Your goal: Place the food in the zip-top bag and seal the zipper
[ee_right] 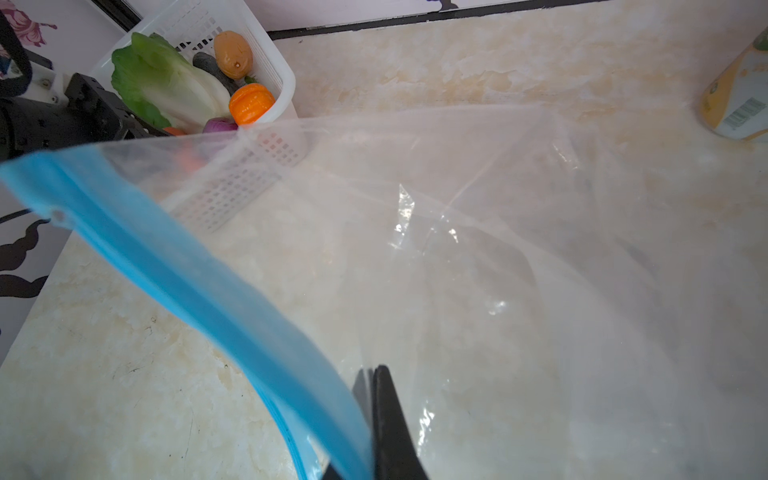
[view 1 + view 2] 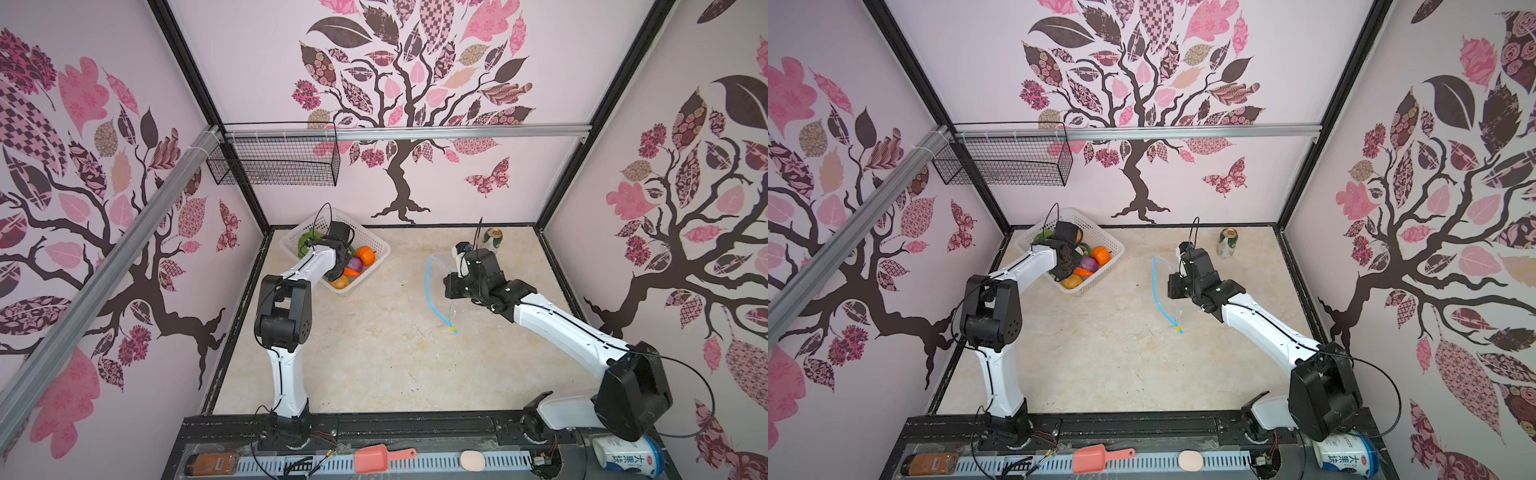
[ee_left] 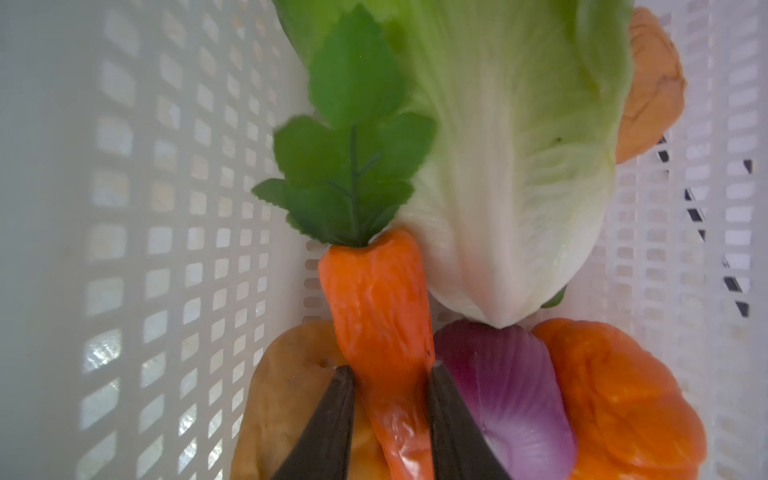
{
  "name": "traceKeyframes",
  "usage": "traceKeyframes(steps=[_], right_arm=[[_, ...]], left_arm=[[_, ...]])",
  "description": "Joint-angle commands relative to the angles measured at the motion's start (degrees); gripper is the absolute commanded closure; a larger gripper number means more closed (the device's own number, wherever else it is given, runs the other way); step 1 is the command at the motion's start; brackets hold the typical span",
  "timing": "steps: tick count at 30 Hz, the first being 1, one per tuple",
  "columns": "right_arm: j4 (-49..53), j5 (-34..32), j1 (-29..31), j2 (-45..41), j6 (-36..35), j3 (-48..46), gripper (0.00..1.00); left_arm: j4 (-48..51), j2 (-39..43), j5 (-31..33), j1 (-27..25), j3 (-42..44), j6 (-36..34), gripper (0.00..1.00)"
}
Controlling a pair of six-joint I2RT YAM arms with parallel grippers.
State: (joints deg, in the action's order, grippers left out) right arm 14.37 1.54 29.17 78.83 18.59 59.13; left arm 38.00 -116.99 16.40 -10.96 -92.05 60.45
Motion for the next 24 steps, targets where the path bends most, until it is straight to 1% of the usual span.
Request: traceKeyframes(steps=[1, 7, 12, 15, 19, 24], right_arm=[[1.3, -0.3, 0.0, -2.0, -0.6, 1.4, 1.0], [1.1, 0.0, -0.1, -2.2, -0.6, 1.5, 1.0], [1.0, 0.2, 0.0, -2.0, -0.6, 1.5, 1.0], [1.0, 0.4, 0.0, -1.9, -0.7, 1.5, 1.0], [1.3, 0.3, 0.0, -2.2, -0.9, 1.4, 1.0], [1.6, -0.1, -0.1, -2.5, -1.3, 1.1, 1.0]], left_arm=[[0.4, 0.5, -0.2, 0.1, 3.0, -0.1, 0.75], [-0.5, 4.2, -0.1, 0.1, 5.0, -0.6, 0.75], [-3.4, 6.2, -1.8, -0.3, 6.8, -2.7, 0.74], [-3.8, 5.3, -2.8, -0.3, 7.0, -3.1, 0.7], [-2.9, 2.9, -3.5, -0.3, 5.7, -3.0, 0.59], [-1.1, -0.3, -4.2, -0.2, 3.3, -2.0, 0.53]])
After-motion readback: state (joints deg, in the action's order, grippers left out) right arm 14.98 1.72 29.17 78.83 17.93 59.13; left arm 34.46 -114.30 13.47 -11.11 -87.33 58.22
